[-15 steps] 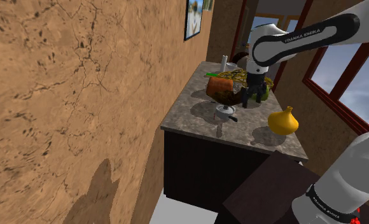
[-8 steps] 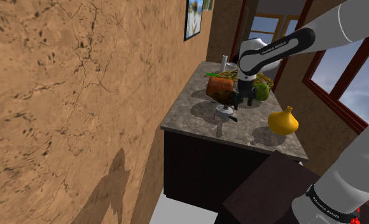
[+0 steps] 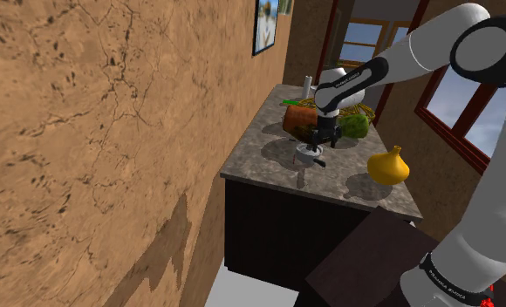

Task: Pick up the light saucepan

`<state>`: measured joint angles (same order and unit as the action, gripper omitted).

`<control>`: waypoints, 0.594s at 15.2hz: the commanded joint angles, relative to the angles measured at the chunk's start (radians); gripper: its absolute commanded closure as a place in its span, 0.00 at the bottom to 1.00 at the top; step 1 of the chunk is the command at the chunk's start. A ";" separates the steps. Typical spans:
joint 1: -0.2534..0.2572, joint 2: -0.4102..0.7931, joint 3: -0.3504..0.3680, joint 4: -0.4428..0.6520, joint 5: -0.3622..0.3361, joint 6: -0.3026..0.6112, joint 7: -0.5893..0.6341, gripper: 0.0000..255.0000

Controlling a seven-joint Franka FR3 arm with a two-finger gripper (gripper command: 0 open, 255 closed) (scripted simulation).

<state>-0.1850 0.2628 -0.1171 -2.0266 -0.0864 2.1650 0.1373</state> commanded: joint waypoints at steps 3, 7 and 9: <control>-0.024 0.153 -0.013 0.139 0.020 0.019 0.008 0.00; -0.054 0.304 -0.022 0.292 0.043 0.021 0.014 0.00; -0.071 0.381 -0.025 0.378 0.054 0.014 0.018 0.00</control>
<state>-0.2478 0.6082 -0.1403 -1.6883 -0.0377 2.1817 0.1530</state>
